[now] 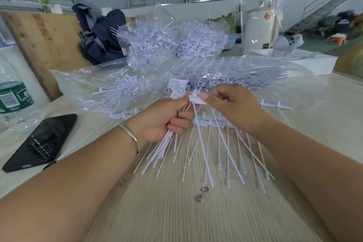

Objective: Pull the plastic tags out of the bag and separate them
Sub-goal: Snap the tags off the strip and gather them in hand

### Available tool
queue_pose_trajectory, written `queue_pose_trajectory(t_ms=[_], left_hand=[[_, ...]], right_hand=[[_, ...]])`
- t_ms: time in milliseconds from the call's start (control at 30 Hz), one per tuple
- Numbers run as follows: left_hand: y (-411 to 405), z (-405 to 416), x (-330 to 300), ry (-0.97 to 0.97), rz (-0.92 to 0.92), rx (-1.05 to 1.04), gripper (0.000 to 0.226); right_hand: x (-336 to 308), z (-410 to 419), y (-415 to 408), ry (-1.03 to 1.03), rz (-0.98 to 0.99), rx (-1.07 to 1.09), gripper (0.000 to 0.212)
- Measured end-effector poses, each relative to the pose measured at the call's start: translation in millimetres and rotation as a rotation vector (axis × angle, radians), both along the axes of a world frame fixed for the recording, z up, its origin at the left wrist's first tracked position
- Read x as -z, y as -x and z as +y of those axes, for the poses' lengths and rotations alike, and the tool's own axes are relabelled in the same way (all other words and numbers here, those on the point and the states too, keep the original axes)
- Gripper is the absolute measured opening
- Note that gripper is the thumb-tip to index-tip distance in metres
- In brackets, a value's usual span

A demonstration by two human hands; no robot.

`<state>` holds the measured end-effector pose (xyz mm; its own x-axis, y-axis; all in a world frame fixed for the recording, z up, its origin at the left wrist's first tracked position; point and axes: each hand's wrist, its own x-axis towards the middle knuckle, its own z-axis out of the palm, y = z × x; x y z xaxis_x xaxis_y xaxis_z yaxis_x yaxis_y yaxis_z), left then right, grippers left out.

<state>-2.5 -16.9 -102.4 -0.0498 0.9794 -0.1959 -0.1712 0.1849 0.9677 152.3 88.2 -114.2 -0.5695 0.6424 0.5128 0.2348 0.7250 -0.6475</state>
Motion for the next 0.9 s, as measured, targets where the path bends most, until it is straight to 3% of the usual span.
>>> queue_pose_trajectory(t_ms=[233,367,467,567,700,767,900], left_hand=[[4.1,1.5,-0.7,0.011,-0.074,-0.061,0.038],[4.1,0.7,-0.9,-0.005,0.056,-0.064,0.019],[3.5,1.5,1.1,-0.013,0.133,-0.093,0.019],[5.9,4.6,3.0,-0.007,0.085,-0.186,0.014],[9.0,6.6,4.5,-0.042,0.15,-0.325,0.011],[8.2,6.2,4.4,-0.055,0.117,-0.31,0.011],[6.9,3.7,3.1,-0.089,0.068,-0.223,0.015]], right_hand=[[-2.0,-2.7,-1.8,0.008,-0.027,0.006,0.043],[-3.1,-3.8,-3.2,0.024,-0.02,-0.015,0.038],[-4.8,-4.6,-5.1,0.065,0.042,-0.077,0.033],[-5.6,-4.2,-4.3,0.079,0.032,-0.092,0.021],[-4.2,-1.2,-2.6,0.114,0.064,-0.043,0.005],[-5.8,-0.2,-3.2,0.124,0.083,-0.028,0.006],[-12.8,-1.5,-7.6,0.254,0.138,-0.199,0.009]])
